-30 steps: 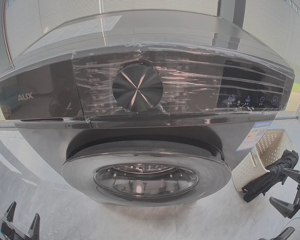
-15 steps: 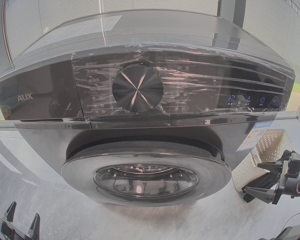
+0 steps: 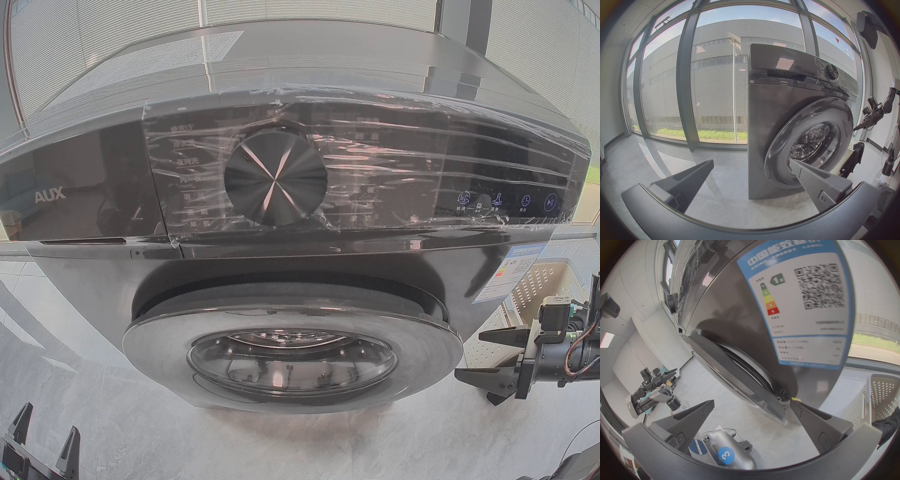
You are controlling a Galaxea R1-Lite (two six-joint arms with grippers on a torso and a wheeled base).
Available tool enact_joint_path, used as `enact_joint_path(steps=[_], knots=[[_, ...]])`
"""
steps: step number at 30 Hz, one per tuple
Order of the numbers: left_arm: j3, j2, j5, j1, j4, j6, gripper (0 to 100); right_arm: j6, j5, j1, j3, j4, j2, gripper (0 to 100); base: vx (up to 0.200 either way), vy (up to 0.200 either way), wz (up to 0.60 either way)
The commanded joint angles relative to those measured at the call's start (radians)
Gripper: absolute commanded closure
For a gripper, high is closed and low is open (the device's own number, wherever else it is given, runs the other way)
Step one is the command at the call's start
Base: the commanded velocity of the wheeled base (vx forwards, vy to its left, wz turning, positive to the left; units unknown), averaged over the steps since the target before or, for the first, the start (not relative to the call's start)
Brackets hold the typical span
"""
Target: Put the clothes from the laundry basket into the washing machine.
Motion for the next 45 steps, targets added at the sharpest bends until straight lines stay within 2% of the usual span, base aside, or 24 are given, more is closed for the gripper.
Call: enact_joint_path(steps=[1,8,14,24,29,32,37,45], knots=[[0.015,-0.018,0.000,0.000,0.000,0.000,0,0.017,-0.005,0.043,-0.010,-0.048,0.071,0,0.000,0.000,0.00],[0.015,-0.018,0.000,0.000,0.000,0.000,0,0.022,-0.082,0.111,-0.002,-0.129,0.148,0,0.000,0.000,0.00],[0.015,-0.018,0.000,0.000,0.000,0.000,0,0.024,-0.083,0.120,0.004,-0.129,0.148,0,0.000,0.000,0.00],[0.015,-0.018,0.000,0.000,0.000,0.000,0,0.017,-0.077,0.128,0.117,-0.124,0.023,0,0.000,0.000,0.00],[0.015,-0.018,0.000,0.000,0.000,0.004,0,0.017,-0.080,0.117,0.096,-0.132,0.028,0,0.000,0.000,0.00],[0.015,-0.018,-0.001,-0.001,0.000,0.004,0,0.016,-0.083,0.083,0.047,-0.130,0.075,0,0.000,0.000,0.00],[0.015,-0.018,0.000,0.000,0.000,0.002,0,0.010,-0.083,0.094,0.022,-0.132,0.149,0,0.000,0.000,0.00],[0.015,-0.018,-0.001,-0.001,0.000,0.002,0,0.010,-0.082,0.112,0.015,-0.134,0.164,0,-0.150,0.000,0.00]])
